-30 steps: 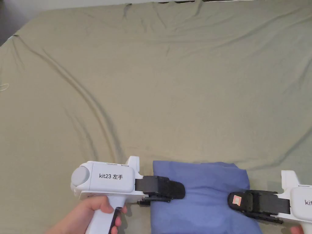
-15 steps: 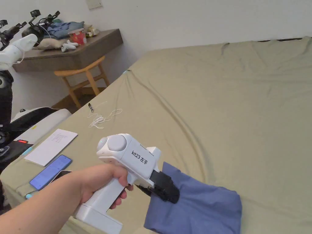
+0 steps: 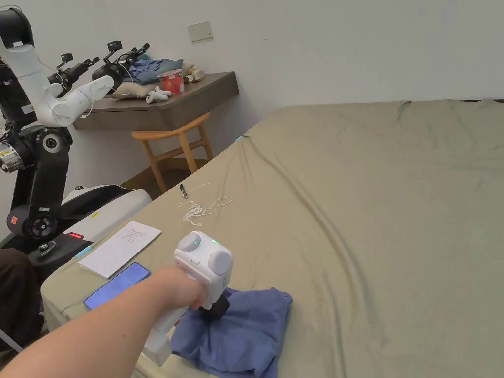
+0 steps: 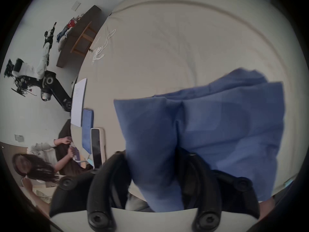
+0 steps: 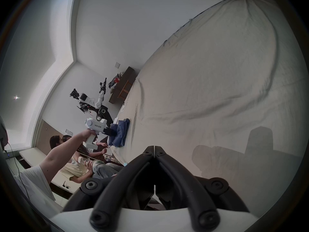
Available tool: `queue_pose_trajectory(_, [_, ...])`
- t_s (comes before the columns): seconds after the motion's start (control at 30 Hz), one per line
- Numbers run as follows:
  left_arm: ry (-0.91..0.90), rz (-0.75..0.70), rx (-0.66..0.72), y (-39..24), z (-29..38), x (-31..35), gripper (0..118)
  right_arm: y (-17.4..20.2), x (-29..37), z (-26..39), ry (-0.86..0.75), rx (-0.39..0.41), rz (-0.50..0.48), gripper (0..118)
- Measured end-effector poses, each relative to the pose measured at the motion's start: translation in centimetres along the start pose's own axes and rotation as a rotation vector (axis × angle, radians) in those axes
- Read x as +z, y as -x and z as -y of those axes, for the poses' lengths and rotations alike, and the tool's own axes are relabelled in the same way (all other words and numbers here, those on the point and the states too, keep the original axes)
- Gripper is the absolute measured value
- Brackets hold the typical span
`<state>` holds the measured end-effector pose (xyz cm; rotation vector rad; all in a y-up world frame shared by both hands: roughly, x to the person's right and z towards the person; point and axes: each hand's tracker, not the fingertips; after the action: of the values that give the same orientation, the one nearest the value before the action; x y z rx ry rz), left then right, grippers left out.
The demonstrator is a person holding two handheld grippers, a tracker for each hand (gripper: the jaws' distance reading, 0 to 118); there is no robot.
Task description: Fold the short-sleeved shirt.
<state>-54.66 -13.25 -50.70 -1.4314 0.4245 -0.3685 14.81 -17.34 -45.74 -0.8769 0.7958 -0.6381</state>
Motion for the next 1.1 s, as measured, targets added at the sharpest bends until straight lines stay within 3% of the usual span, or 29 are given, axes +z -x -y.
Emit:
queue_pose_trajectory(0.1, [-0.021, -0.042, 0.024, 0.7, 0.9, 0.6, 97, 0.1, 0.2, -0.1, -0.008, 0.016, -0.008, 0])
queue_pose_trajectory(0.27, [-0.251, -0.02, 0.206, 3.2, 2.8, 4.0, 98, 0.0, 0.3, -0.4, -0.026, 0.028, -0.009, 0])
queue_pose_trajectory(0.37, [-0.382, 0.07, 0.278, 1.2, 5.2, 7.6, 78, 0.2, 0.3, -0.8, -0.031, 0.067, 0.0, 0])
queue_pose_trajectory(0.4, [-0.435, 0.134, 0.313, -0.2, 6.3, 9.2, 78, 0.4, 0.4, -0.9, -0.038, 0.089, 0.013, 0])
queue_pose_trajectory(0.5, [-0.574, 0.283, 0.379, -4.7, 8.2, 11.4, 0, 1.4, 0.5, -1.4, -0.066, 0.117, 0.052, 0])
queue_pose_trajectory(0.57, [-0.621, 0.346, 0.397, -8.3, 8.8, 12.3, 0, 2.9, 0.3, -1.9, -0.076, 0.129, 0.096, 0])
queue_pose_trajectory(0.7, [-0.766, 0.422, 0.362, -14.5, 9.7, 16.0, 0, 7.6, 0.3, -3.0, -0.13, 0.264, 0.138, 0])
queue_pose_trajectory(0.93, [-1.143, 0.392, 0.429, -18.6, 14.9, 25.4, 0, 16.9, 2.9, -1.7, -0.393, 0.626, 0.489, 0])
queue_pose_trajectory(1.1, [-1.321, 0.358, 0.521, -18.7, 20.3, 28.6, 0, 18.5, 7.1, 1.8, -0.617, 0.76, 0.591, 0])
